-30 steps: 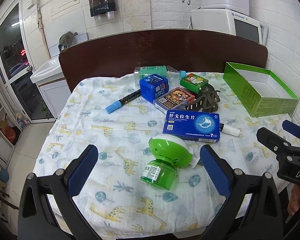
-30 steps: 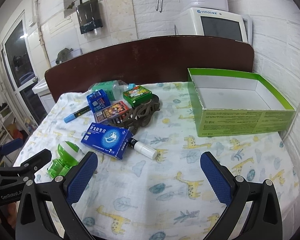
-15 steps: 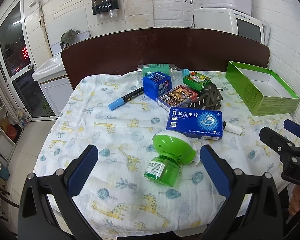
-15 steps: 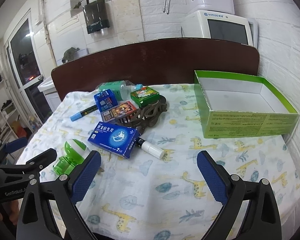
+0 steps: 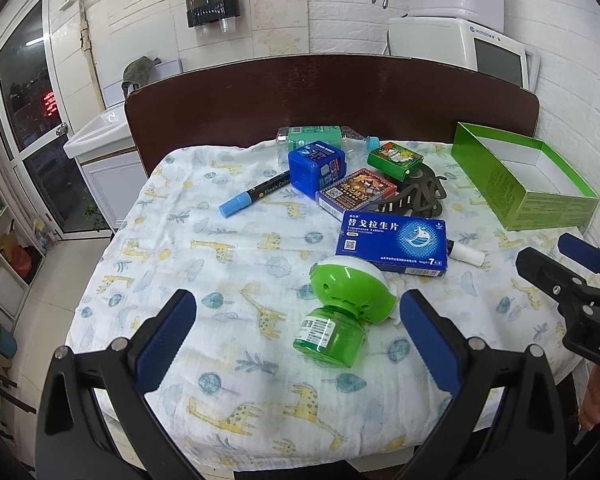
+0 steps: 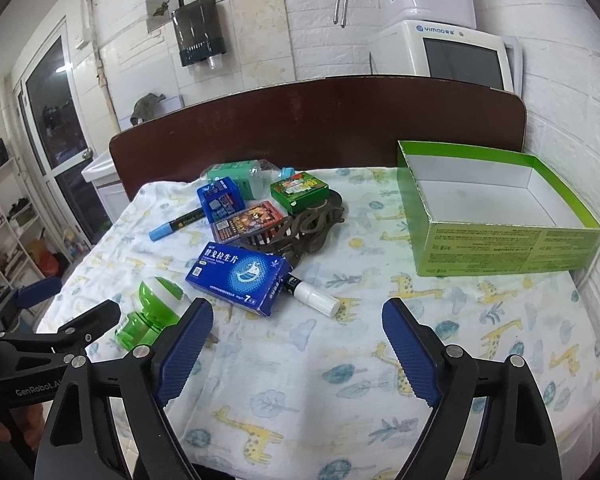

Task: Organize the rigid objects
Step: 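Move the left tool toward the green-and-white plug-in repellent, then close the left gripper on the green repellent bottle and lift it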

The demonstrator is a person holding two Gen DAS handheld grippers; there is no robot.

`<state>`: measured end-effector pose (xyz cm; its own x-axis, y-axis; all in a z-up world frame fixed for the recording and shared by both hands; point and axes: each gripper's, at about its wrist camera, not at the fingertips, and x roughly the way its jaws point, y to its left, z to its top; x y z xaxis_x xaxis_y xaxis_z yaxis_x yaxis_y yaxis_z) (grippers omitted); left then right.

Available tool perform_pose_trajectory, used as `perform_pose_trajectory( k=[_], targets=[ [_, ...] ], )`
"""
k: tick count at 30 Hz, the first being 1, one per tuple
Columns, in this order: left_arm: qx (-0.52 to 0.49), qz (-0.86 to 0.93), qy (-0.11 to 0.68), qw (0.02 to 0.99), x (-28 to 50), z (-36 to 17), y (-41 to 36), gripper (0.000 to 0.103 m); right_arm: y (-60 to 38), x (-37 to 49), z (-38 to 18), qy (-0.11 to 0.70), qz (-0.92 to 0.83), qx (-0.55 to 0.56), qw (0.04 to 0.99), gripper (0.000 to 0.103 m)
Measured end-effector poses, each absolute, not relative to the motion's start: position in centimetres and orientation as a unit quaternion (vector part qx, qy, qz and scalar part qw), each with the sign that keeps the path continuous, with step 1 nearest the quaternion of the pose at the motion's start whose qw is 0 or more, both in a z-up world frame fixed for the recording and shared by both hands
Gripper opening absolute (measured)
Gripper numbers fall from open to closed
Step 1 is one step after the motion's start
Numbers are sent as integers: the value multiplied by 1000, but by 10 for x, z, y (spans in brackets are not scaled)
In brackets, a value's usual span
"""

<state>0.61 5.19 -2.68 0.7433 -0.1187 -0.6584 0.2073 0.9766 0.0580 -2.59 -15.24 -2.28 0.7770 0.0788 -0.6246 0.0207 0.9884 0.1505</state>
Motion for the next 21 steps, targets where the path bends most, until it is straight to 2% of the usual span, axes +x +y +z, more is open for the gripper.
perform_pose_trajectory(
  k=[21],
  targets=[
    [65, -82, 356, 929, 6, -35, 58, 102, -142, -22, -30, 353, 57, 83, 930, 86]
  ],
)
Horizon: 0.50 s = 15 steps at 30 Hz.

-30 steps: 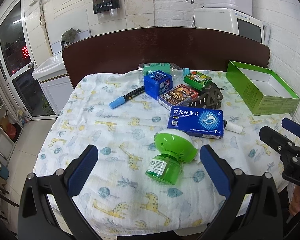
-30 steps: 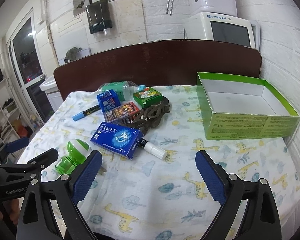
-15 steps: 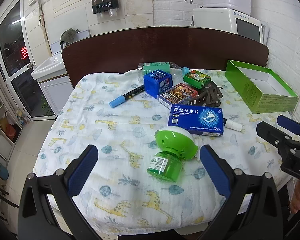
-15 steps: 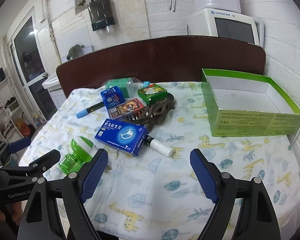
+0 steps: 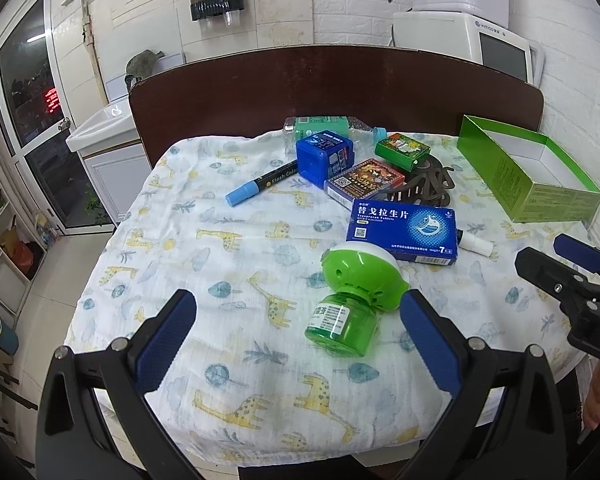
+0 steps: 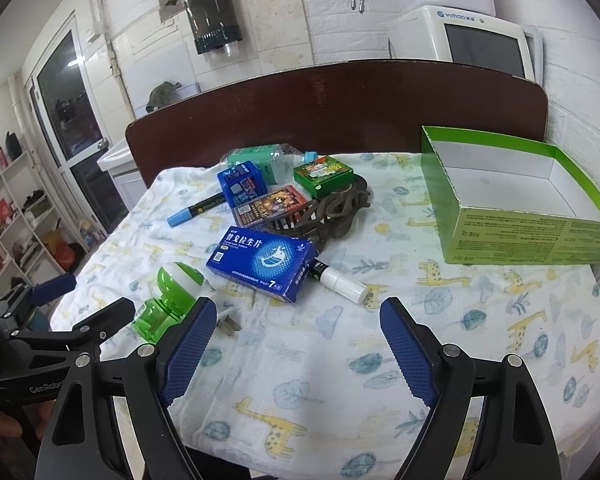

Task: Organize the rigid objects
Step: 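Close the left gripper on the green repellent bottle and lift it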

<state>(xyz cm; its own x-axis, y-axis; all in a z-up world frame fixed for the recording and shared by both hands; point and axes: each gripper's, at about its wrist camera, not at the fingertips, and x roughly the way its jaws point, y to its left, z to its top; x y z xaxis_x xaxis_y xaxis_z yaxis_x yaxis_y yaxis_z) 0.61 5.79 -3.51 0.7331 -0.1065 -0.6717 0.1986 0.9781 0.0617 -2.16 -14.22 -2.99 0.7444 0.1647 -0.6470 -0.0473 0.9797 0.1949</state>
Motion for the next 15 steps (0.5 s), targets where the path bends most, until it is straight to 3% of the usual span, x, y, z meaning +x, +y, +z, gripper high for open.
perform_pose_trajectory(
  k=[8, 11, 13, 15],
  targets=[
    [46, -83, 374, 923, 10, -47, 72, 99, -118, -6, -33, 367, 164, 95, 911, 85],
    [36, -96, 382, 918, 12, -51, 76, 96, -107, 6, -35, 369, 210, 94, 901, 75],
    [35, -112, 388, 914, 13, -55, 76, 91, -102, 17, -40, 377, 237, 97, 890, 61],
    [34, -131, 396, 908, 14, -59, 74, 86, -97, 24, -44, 384, 252, 98, 883, 57]
  ],
)
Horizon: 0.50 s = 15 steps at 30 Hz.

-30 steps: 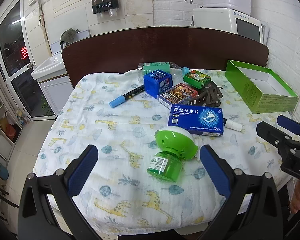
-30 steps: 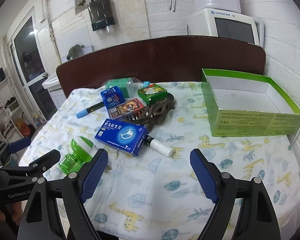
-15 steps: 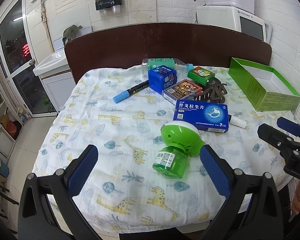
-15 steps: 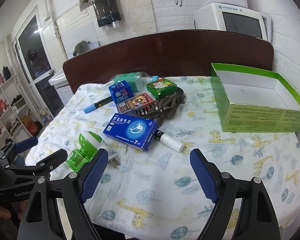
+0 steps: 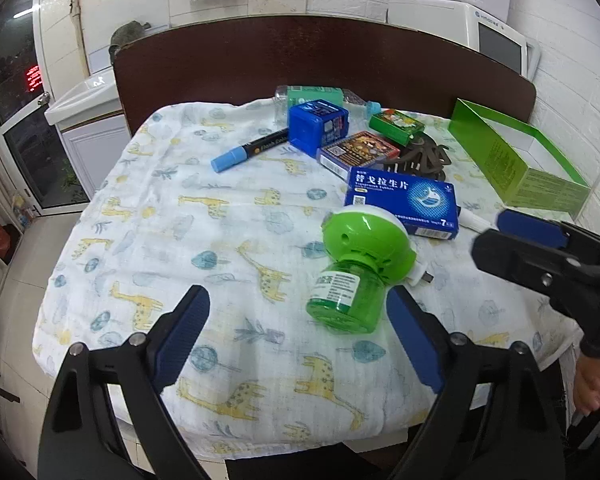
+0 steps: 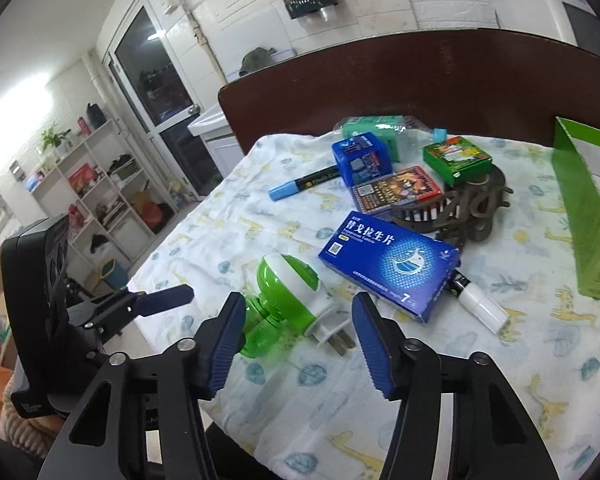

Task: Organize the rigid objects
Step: 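Close the left gripper on the green repellent bottle and lift it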

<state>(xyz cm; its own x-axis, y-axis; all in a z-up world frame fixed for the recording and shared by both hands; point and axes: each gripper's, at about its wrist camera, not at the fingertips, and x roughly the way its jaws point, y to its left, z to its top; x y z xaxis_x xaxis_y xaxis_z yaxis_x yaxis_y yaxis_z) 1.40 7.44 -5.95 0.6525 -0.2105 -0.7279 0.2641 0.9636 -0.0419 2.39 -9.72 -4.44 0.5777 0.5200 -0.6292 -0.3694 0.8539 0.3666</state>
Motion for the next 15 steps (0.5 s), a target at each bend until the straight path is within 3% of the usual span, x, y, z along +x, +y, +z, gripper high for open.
perform_pose_trajectory(
  k=[4, 13, 15],
  targets=[
    [26, -156, 412, 897, 19, -68, 73, 72, -89, 35, -51, 393, 268, 96, 874, 57],
    [28, -179, 428, 886, 28, -75, 69, 73, -80, 69, -69, 432, 285, 95, 850, 57],
    [26, -183, 434, 881, 31, -77, 68, 68, -77, 75, -74, 441, 289, 100, 844, 57]
  ],
)
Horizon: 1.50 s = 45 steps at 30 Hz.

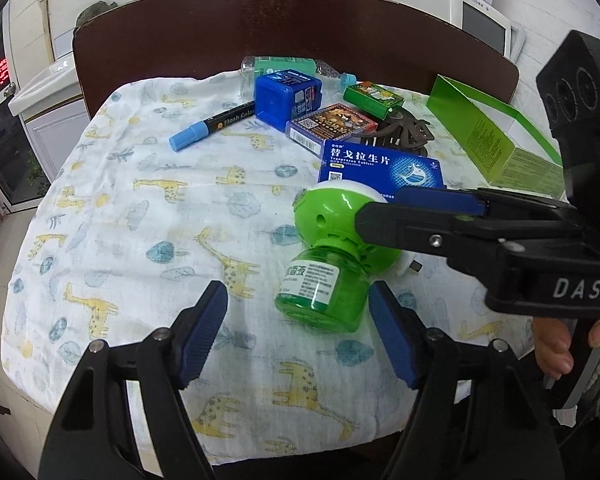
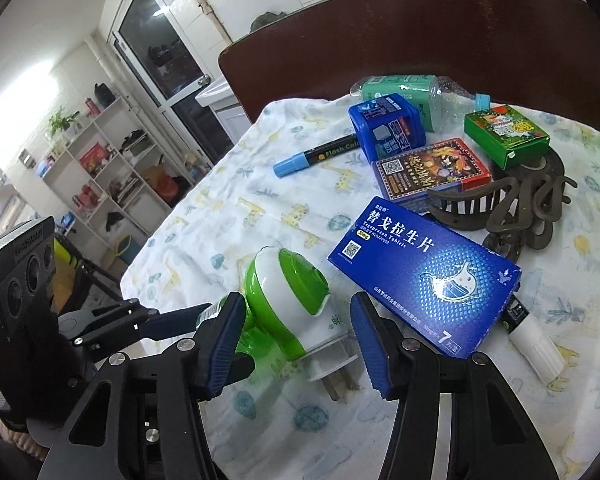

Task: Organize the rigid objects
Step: 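Close the left gripper on the green repellent bottle and lift it, then carry the repellent into the green-rimmed box and open the left gripper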

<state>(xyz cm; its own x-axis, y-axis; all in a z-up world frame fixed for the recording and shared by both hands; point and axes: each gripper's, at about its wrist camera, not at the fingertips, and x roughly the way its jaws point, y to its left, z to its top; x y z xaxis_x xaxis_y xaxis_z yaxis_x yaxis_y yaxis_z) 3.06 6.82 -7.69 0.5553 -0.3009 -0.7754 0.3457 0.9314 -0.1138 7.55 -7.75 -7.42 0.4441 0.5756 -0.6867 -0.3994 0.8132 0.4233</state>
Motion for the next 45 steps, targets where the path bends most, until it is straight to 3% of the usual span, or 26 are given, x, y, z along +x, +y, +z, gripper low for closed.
perform_pose_trajectory(
  k=[1, 2, 9, 16, 21, 27, 34, 45],
  targets=[
    [20, -189, 438, 878, 31, -77, 69, 54, -76, 77, -76, 447, 290, 101, 840, 57],
    [11, -193, 441, 876, 33, -77, 71, 48, -75, 78, -78, 448, 291, 103, 839, 55],
    [4, -195, 445, 874, 41, -76, 77, 48, -73, 76, -76, 440, 283, 99, 847, 53],
    [27, -193, 428, 882, 40, -67, 73, 48, -81, 74, -70, 435, 278, 102, 850, 37],
    [59, -199, 399, 893, 38, -50, 63, 47, -92, 72, -72, 437, 278, 112, 848, 35],
    [67, -206, 410, 886, 42, -54, 57, 48, -97, 78, -71, 436, 290, 121, 843, 36],
    [43, -189, 433, 880, 43, -66, 69, 45, -75, 96, -76, 459, 312, 101, 826, 52],
    [42, -198, 424, 883, 51, -64, 72, 42, -72, 89, -57, 444, 296, 92, 841, 51]
  ],
)
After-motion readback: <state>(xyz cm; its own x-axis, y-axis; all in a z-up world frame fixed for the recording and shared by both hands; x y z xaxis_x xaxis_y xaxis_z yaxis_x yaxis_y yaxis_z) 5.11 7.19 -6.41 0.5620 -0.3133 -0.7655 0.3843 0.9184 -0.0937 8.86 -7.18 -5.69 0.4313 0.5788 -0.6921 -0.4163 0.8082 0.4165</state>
